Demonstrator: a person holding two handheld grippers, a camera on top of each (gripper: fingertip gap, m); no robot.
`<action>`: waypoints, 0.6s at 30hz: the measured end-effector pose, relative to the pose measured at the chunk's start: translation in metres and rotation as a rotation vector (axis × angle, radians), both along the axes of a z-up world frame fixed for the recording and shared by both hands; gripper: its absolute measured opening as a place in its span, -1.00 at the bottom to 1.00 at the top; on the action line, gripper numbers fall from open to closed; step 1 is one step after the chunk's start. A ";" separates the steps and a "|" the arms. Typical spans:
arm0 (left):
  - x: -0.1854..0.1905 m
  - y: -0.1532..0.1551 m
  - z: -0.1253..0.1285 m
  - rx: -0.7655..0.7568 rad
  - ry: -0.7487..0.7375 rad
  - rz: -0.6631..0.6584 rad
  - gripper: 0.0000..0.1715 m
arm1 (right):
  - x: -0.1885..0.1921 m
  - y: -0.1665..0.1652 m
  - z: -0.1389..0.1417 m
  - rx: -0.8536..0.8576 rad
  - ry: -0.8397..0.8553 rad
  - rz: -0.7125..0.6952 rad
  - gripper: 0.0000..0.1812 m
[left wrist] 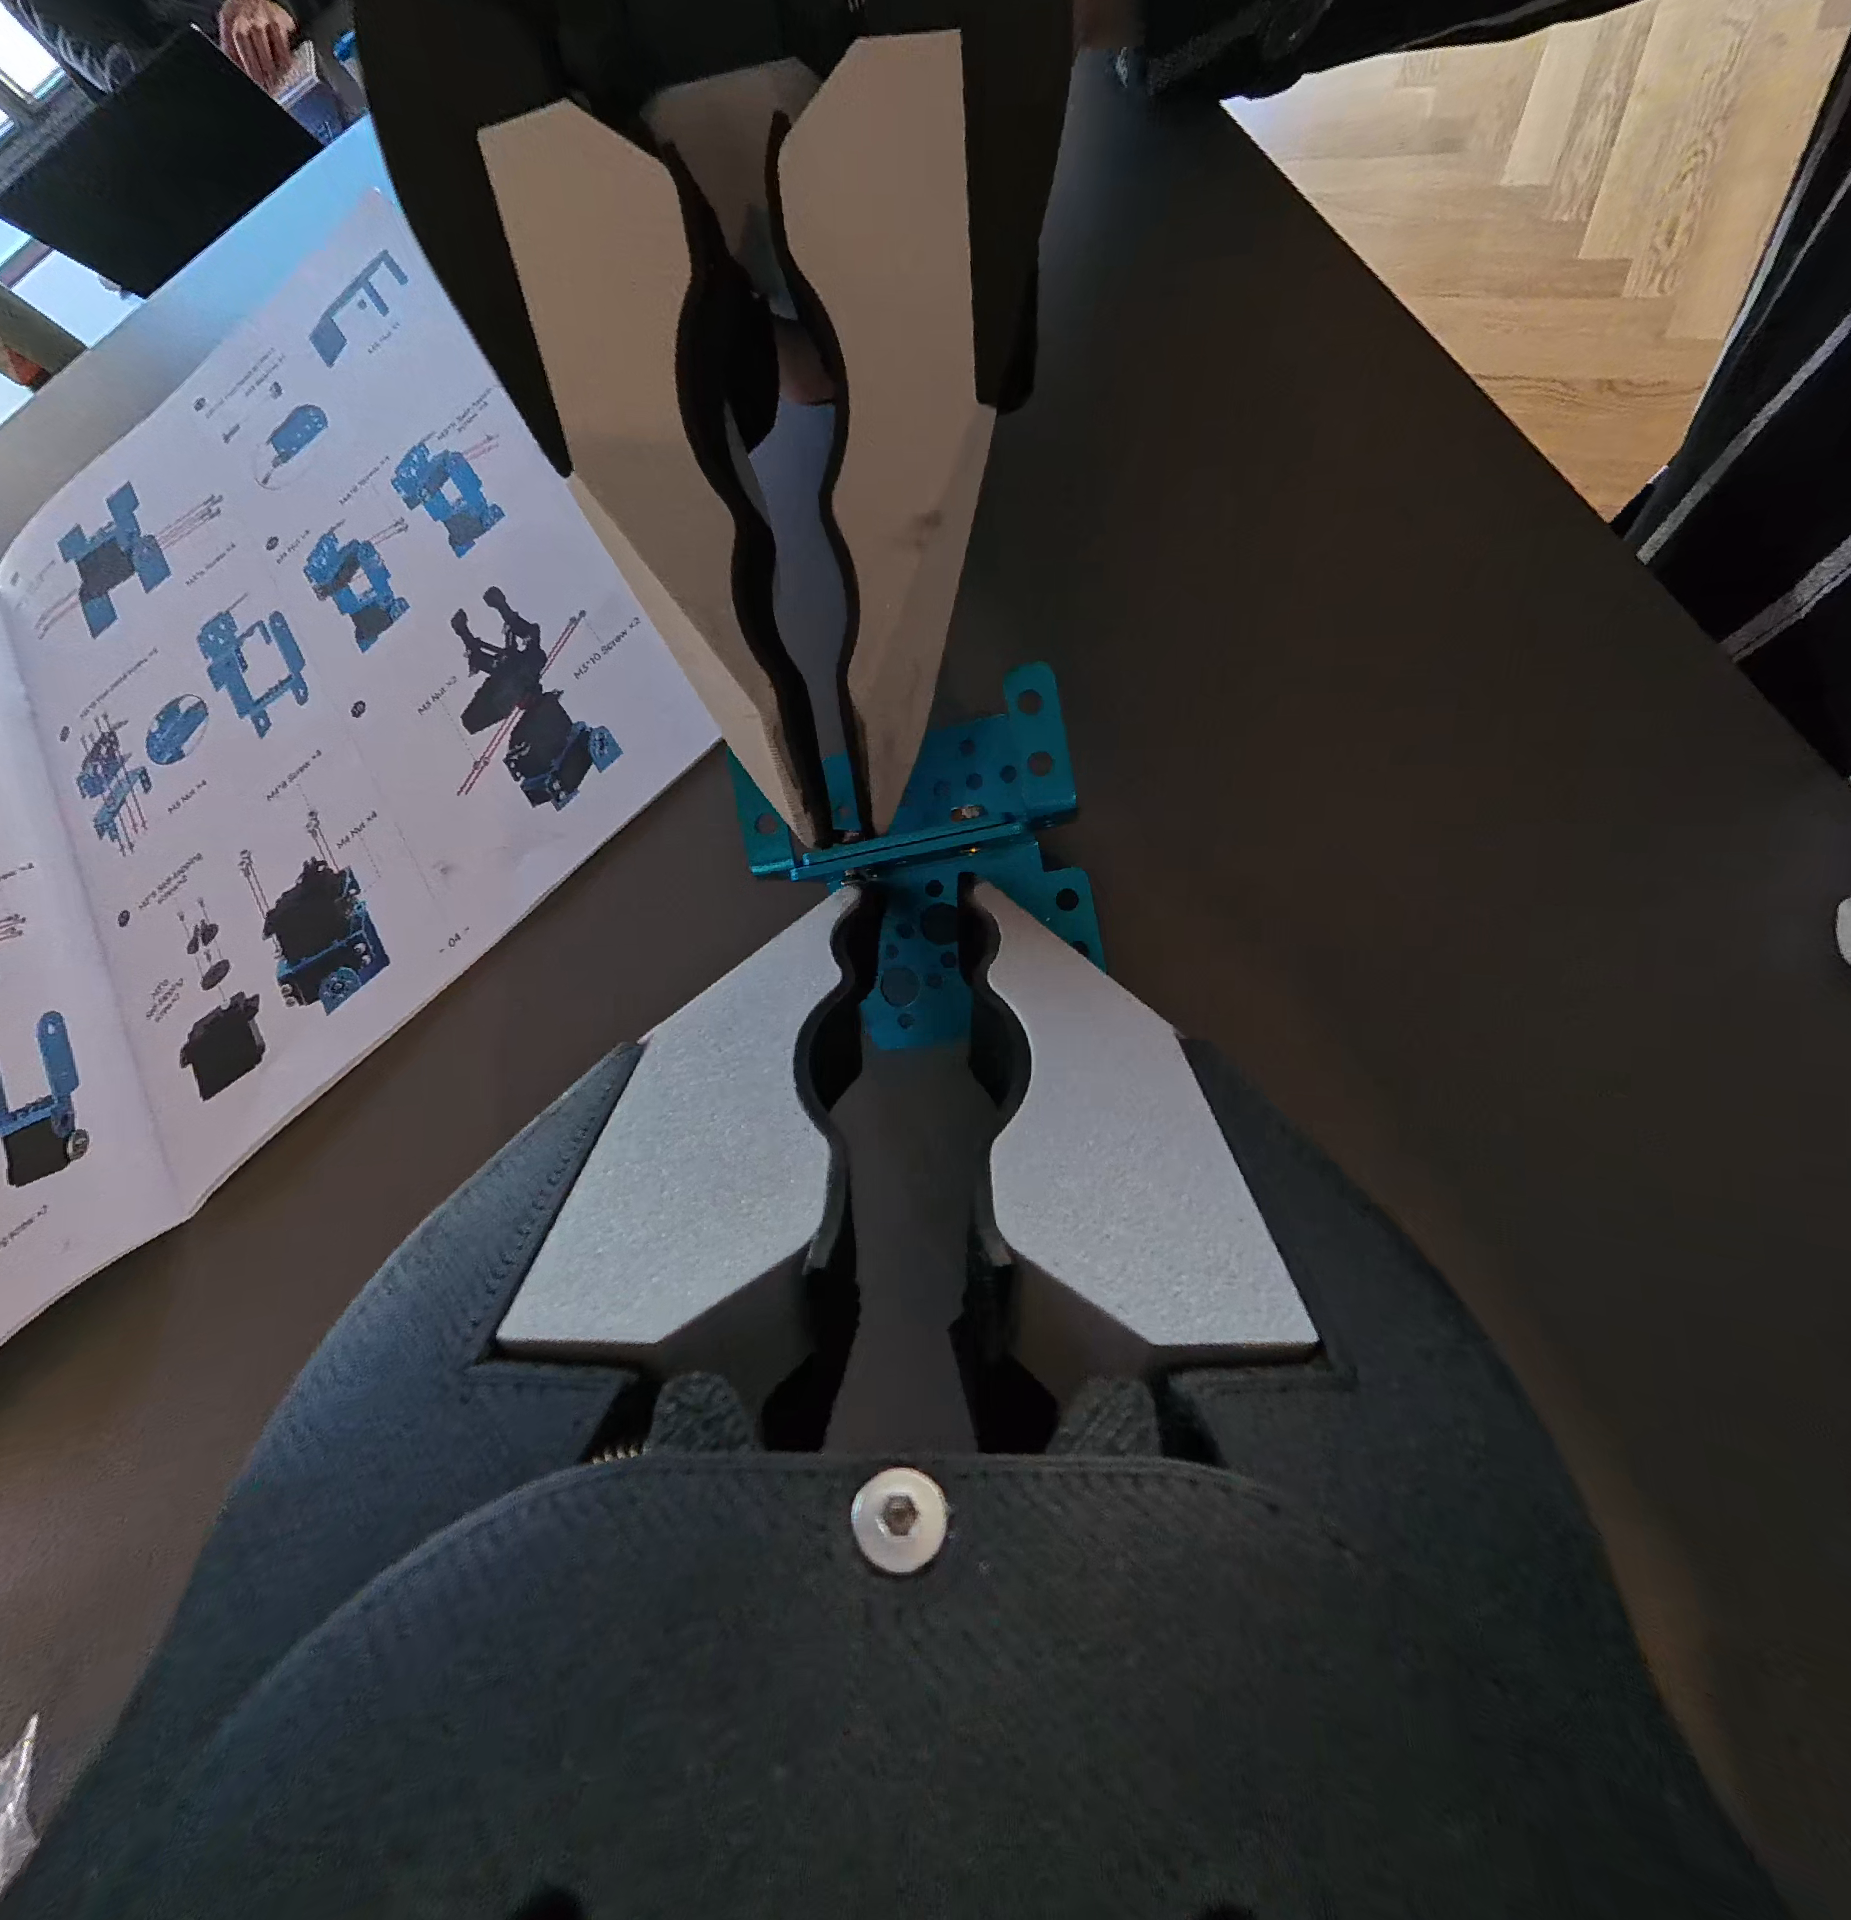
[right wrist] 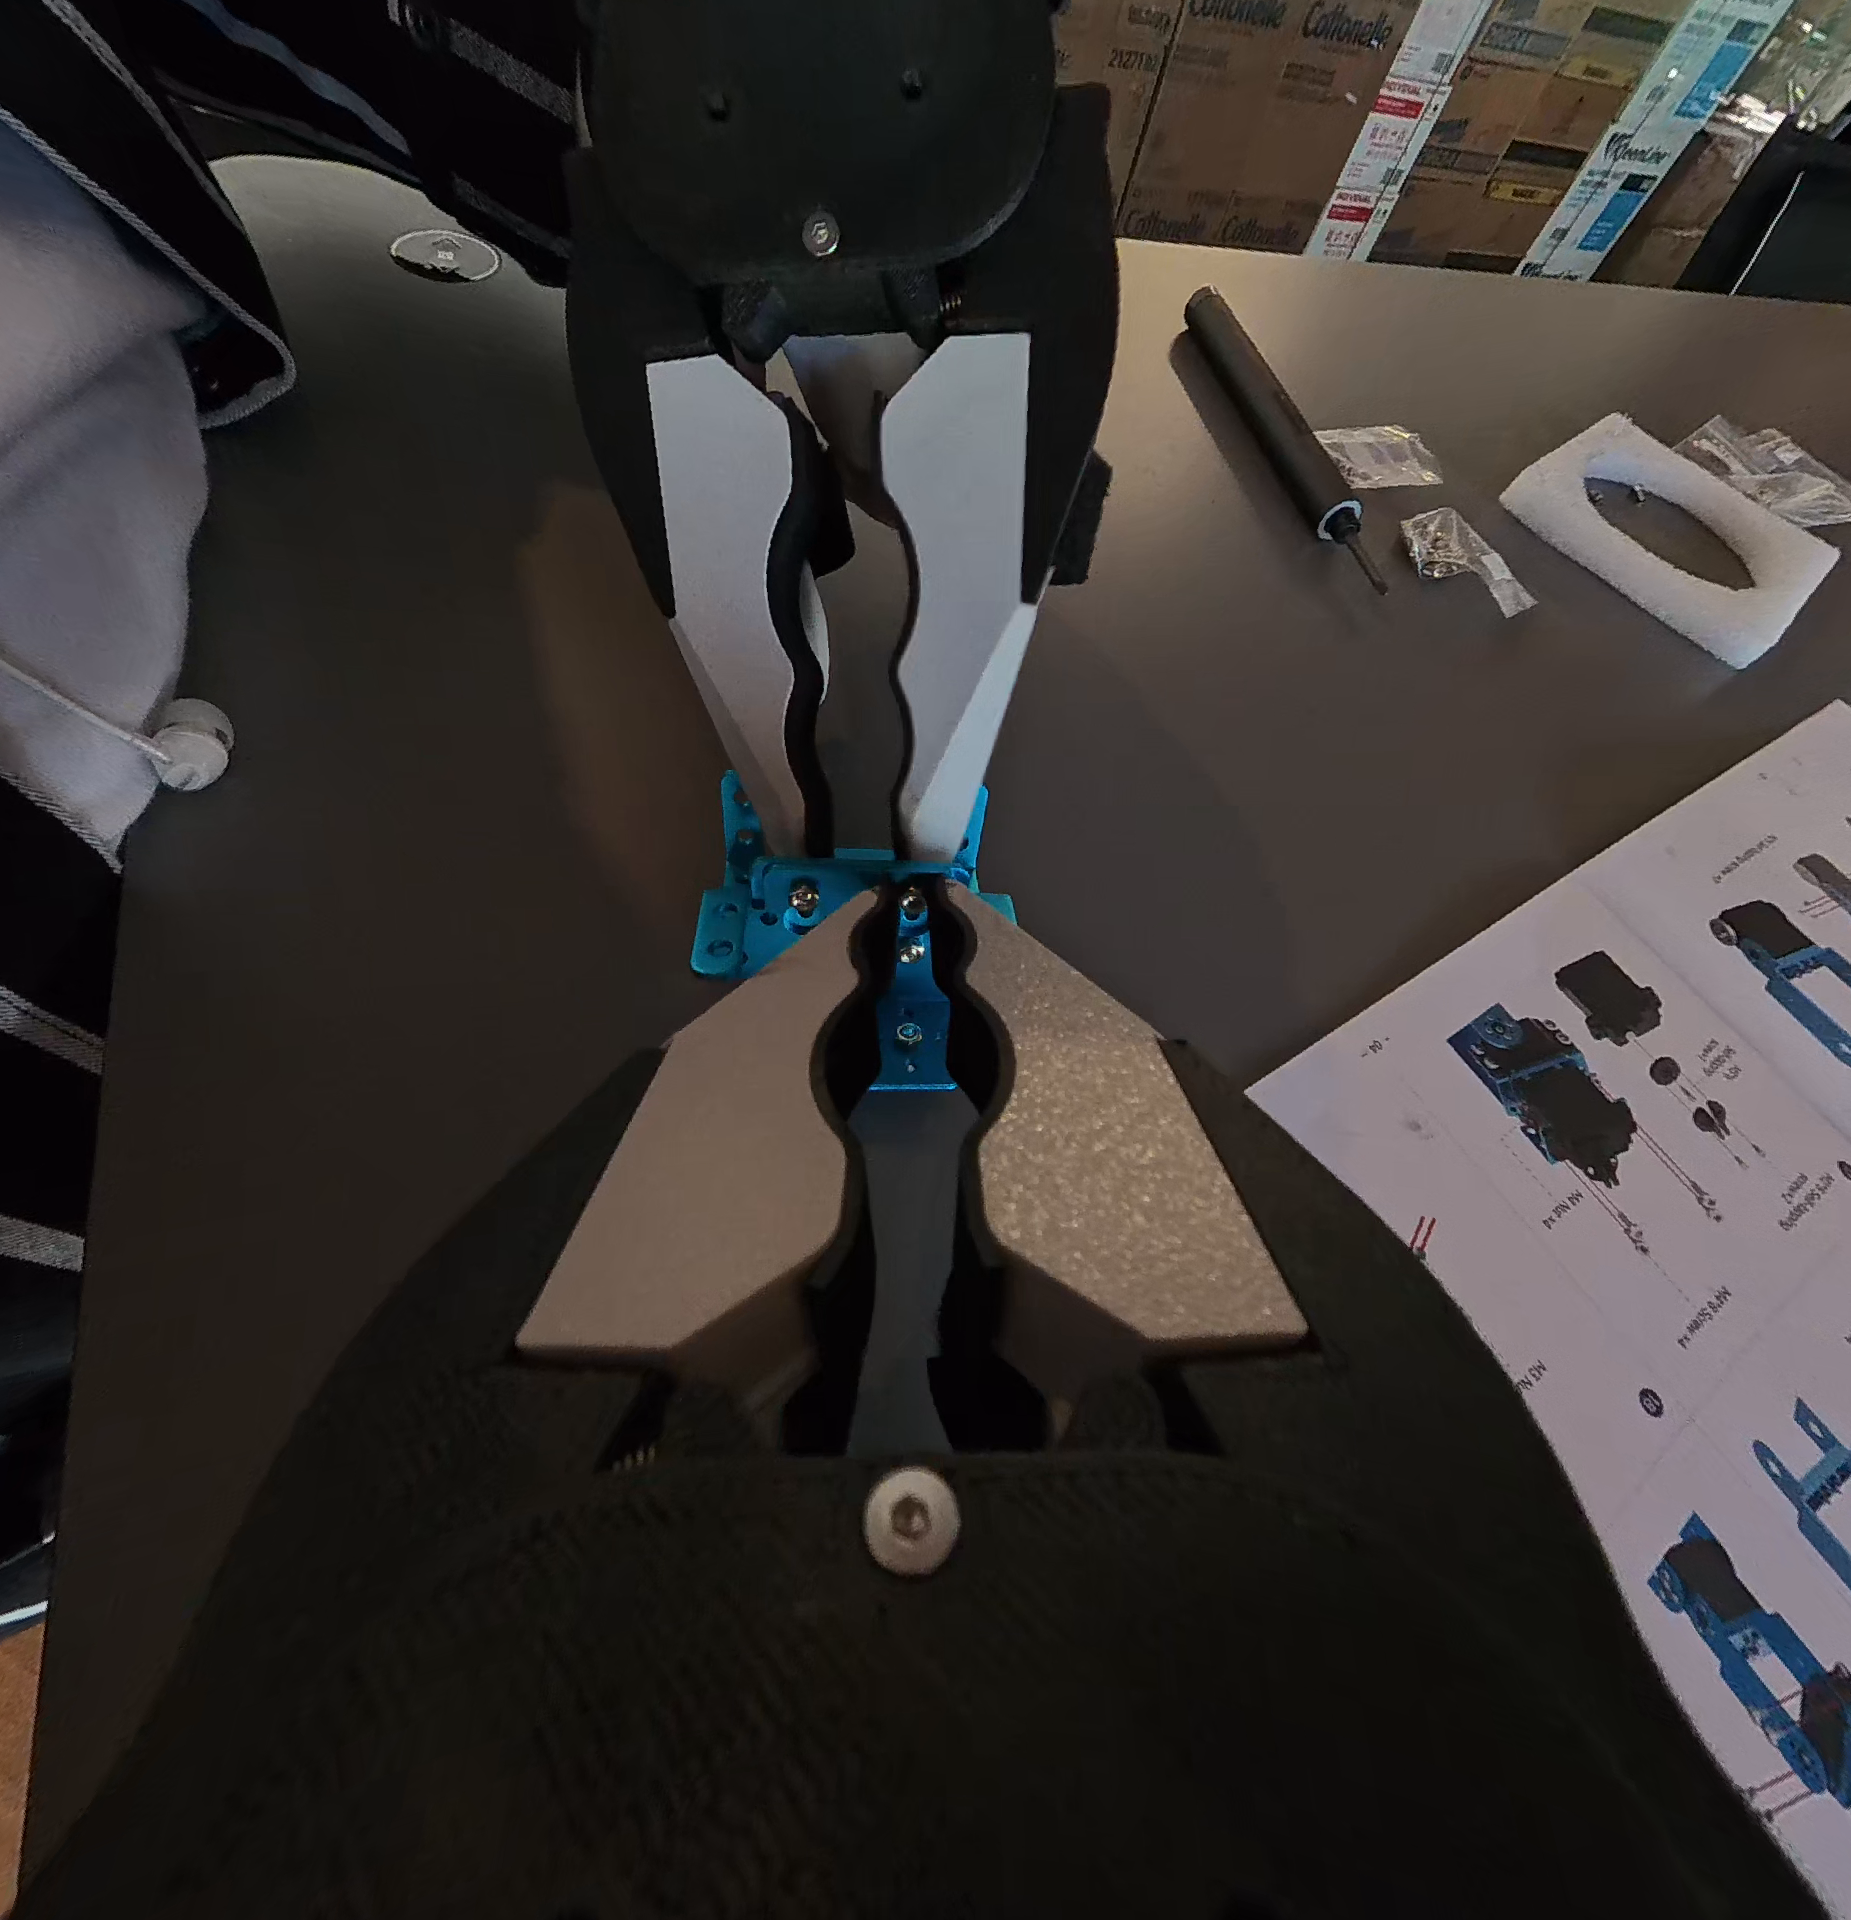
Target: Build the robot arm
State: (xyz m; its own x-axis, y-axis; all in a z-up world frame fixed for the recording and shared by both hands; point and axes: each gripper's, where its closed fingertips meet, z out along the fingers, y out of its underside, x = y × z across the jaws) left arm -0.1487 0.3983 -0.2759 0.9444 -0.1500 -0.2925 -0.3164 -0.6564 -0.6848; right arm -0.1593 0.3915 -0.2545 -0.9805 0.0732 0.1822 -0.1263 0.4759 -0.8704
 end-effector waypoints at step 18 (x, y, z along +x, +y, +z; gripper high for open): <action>0.000 0.004 0.001 0.031 0.026 0.002 -0.83 | 0.000 0.004 -0.001 -0.002 0.037 0.036 -0.95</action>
State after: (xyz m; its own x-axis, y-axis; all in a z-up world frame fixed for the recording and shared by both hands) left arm -0.1485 0.4023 -0.2750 0.9367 -0.1386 -0.3214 -0.3330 -0.6358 -0.6963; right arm -0.1596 0.3952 -0.2551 -0.9752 0.0382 0.2181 -0.1752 0.4691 -0.8656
